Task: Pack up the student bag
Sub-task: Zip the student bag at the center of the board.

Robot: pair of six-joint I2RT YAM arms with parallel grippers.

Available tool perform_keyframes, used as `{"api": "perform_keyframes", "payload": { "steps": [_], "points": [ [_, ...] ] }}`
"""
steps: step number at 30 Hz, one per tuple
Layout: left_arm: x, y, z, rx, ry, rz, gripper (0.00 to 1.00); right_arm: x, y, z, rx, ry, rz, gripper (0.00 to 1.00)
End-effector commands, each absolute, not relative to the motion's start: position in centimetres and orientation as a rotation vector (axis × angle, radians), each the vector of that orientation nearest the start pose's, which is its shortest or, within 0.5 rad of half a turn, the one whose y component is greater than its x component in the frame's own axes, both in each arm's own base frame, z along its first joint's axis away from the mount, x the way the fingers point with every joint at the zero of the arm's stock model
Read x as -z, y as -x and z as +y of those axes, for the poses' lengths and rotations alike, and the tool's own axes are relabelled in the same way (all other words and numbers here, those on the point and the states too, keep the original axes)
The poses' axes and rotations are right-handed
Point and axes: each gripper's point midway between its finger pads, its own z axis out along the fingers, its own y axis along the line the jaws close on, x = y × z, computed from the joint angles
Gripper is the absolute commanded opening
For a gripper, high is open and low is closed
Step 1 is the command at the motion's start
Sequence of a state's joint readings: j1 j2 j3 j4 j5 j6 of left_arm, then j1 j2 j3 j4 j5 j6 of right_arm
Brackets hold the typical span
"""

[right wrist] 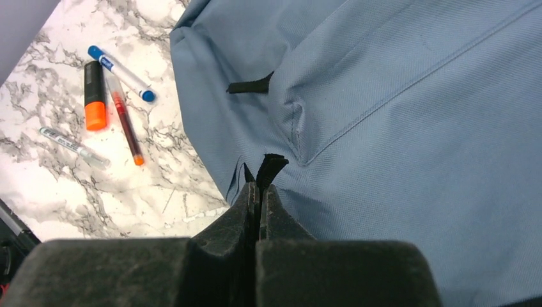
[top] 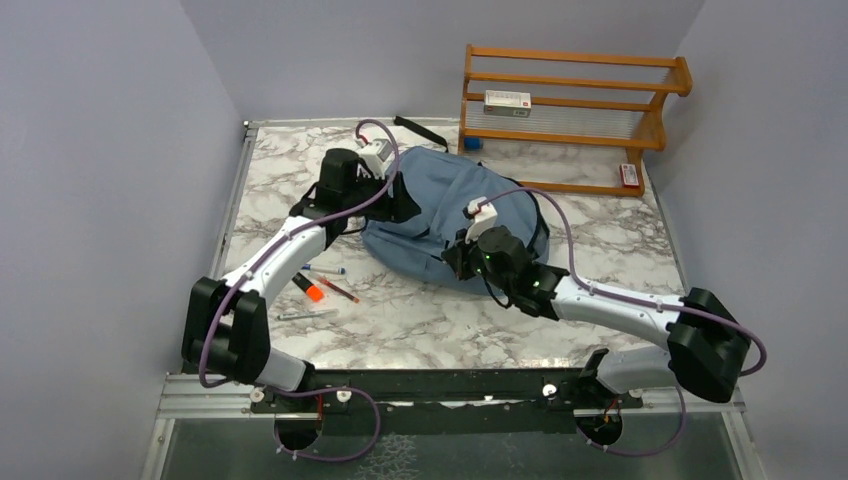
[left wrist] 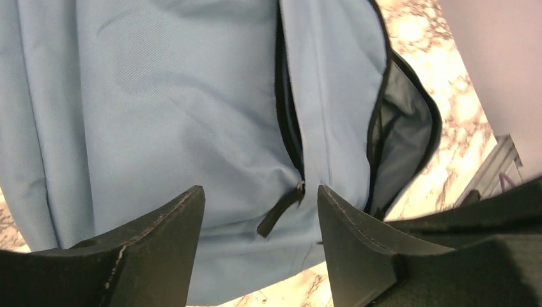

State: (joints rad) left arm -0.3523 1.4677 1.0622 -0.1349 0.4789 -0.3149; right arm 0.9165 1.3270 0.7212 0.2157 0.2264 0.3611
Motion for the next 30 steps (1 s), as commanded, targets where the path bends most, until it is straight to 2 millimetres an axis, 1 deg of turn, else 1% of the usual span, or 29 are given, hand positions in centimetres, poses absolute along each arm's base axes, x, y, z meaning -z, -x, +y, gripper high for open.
{"api": "perform_keyframes", "payload": {
  "steps": [1,3,5,7,9,13,17,19,23,30],
  "points": [
    [-21.5,-33.6,-23.9,0.982,-0.540,1.936,0.68,-16.0,-26.7,28.2,-0.578,0.285,1.984,0.00],
    [-21.8,-32.7,-24.2,1.004,-0.602,1.879,0.69,-16.5,-26.7,27.3,-0.578,0.265,1.991,0.00],
    [-21.8,-32.2,-24.4,1.010,-0.651,1.824,0.70,-16.9,-26.8,26.6,-0.592,0.252,2.002,0.00],
    [-21.9,-31.8,-24.4,0.979,-0.691,1.747,0.70,-17.4,-26.9,26.0,-0.626,0.235,2.004,0.00],
    [-22.3,-30.7,-24.8,0.938,-0.783,1.637,0.70,-17.7,-26.9,25.5,-0.671,0.225,2.013,0.00],
    [-21.9,-27.4,-26.8,0.846,-1.051,1.438,0.71,-17.9,-27.1,24.9,-0.751,0.207,2.031,0.00],
    [-20.9,-25.7,-28.5,0.844,-1.190,1.353,0.71,-18.1,-26.4,25.6,-0.837,0.256,2.023,0.01],
    [-20.0,-25.4,-29.5,0.841,-1.246,1.344,0.70,-18.1,-26.2,25.7,-0.855,0.264,2.020,0.01],
    [-18.2,-25.4,-31.2,0.818,-1.329,1.360,0.67,-18.3,-25.8,26.0,-0.887,0.286,2.006,0.01],
    [-15.6,-25.0,-33.5,0.795,-1.458,1.353,0.60,-18.5,-25.6,25.4,-0.878,0.266,1.994,0.01]
  ]
}}
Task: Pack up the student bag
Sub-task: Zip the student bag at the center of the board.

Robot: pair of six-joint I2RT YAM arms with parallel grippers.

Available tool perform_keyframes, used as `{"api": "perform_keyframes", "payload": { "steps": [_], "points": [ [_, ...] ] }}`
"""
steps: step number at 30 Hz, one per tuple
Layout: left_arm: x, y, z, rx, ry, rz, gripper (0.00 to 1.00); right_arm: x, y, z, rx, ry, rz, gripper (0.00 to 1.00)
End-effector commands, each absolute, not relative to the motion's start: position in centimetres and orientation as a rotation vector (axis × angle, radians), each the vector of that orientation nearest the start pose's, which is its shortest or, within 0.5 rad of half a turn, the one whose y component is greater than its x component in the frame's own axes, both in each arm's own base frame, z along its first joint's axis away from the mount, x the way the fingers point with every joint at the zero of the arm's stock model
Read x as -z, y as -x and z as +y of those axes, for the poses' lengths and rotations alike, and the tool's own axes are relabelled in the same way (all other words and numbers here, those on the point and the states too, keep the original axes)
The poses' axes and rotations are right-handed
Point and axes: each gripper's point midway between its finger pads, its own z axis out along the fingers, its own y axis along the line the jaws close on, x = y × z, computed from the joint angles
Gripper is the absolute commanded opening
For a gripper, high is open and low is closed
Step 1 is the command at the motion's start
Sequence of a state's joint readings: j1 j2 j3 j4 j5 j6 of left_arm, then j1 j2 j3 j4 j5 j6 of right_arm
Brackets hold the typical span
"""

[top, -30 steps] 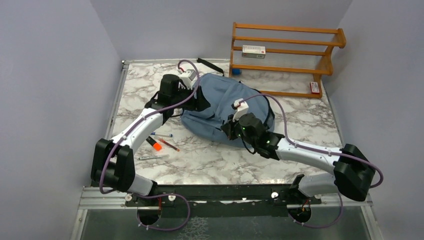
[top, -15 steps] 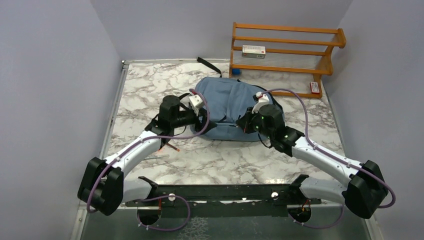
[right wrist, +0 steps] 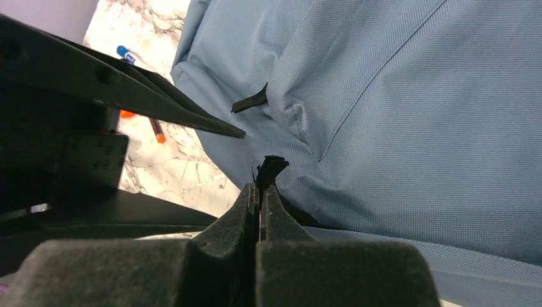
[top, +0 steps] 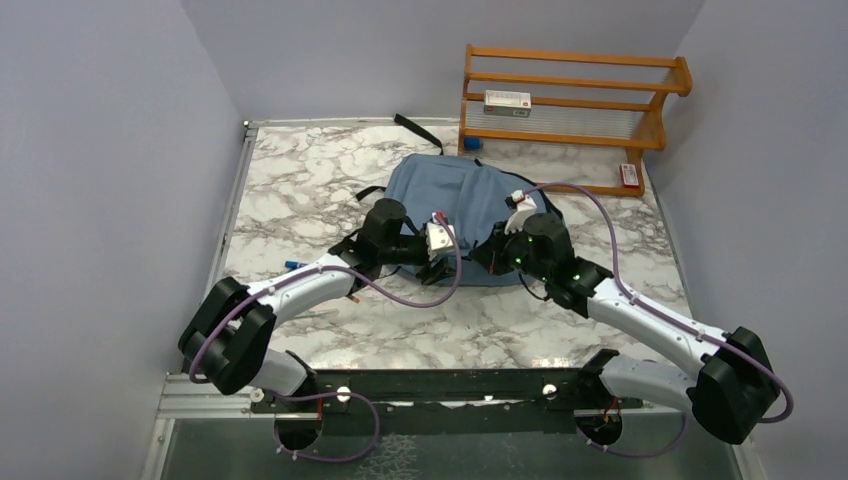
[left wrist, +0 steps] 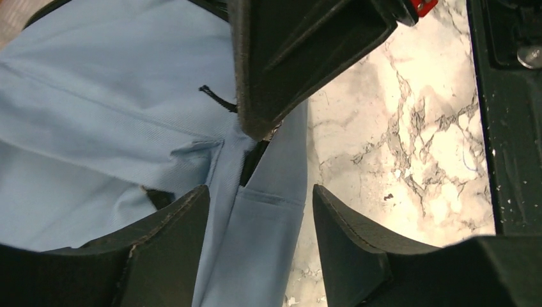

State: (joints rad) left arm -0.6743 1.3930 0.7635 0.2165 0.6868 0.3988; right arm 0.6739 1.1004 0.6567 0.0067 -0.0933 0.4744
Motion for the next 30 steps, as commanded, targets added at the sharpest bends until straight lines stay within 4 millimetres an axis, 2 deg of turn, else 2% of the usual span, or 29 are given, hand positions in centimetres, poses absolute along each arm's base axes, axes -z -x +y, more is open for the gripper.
{"api": "perform_keyframes", "payload": {
  "steps": [1,4,10,13,16,17,24,30],
  "points": [
    [-15.3,-25.1,-33.8,0.787,-1.465,1.356,0.59,-18.6,-25.6,25.4,-0.877,0.261,1.992,0.00],
    [-14.5,-25.9,-34.2,0.744,-1.469,1.381,0.55,-18.8,-25.6,25.2,-0.876,0.256,1.988,0.00],
    [-13.1,-27.1,-35.1,0.672,-1.481,1.411,0.41,-18.7,-25.3,25.4,-0.901,0.247,1.990,0.00],
    [-12.0,-26.7,-35.4,0.660,-1.526,1.434,0.23,-18.4,-25.3,25.3,-0.901,0.224,1.996,0.00],
    [-11.0,-26.0,-35.1,0.671,-1.565,1.467,0.03,-17.9,-26.0,24.3,-0.838,0.155,2.015,0.00],
    [-10.8,-25.7,-35.0,0.678,-1.571,1.471,0.00,-17.8,-26.4,23.9,-0.810,0.132,2.019,0.00],
    [-9.7,-23.5,-33.4,0.706,-1.588,1.516,0.00,-16.8,-29.0,20.6,-0.578,0.003,2.064,0.00],
    [-8.5,-22.2,-31.2,0.664,-1.633,1.583,0.00,-16.7,-30.7,17.9,-0.465,-0.112,2.069,0.00]
  ]
}}
